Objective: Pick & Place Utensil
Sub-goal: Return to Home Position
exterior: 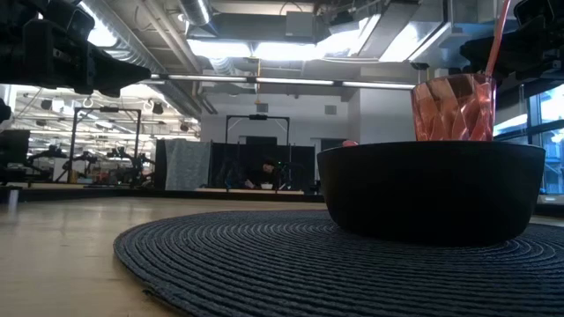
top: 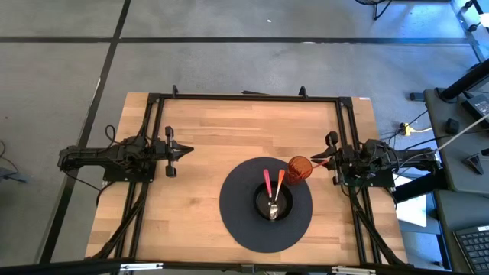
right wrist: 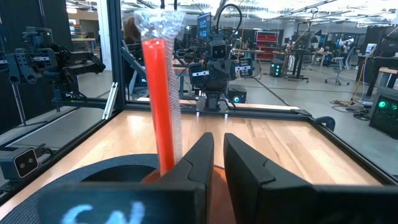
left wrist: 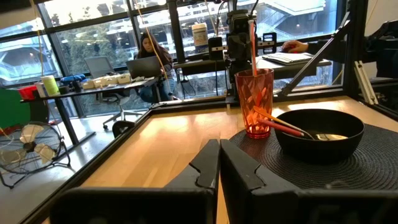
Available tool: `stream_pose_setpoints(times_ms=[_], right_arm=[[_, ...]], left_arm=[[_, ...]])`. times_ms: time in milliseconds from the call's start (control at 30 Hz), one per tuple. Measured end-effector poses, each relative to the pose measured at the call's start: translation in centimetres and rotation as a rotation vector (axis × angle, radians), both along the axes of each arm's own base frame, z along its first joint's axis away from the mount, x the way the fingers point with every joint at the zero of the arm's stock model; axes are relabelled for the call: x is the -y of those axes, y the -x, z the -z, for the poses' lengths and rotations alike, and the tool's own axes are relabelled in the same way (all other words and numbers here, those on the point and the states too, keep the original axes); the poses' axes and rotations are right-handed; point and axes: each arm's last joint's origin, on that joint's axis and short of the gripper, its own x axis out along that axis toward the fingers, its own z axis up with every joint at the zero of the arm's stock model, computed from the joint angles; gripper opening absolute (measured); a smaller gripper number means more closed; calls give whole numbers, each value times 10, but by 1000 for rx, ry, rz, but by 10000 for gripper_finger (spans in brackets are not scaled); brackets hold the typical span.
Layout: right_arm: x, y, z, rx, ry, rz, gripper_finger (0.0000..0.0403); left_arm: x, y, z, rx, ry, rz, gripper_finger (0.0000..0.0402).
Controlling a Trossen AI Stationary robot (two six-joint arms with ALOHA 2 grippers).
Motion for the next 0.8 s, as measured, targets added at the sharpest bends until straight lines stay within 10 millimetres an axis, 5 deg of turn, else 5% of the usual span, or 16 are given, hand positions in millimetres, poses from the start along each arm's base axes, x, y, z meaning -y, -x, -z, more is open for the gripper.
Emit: stream_pose_setpoints(times_ms=[800], right_arm=[[0,0,0,0,0,0,39]], left_arm=[[0,0,0,0,0,0,6]])
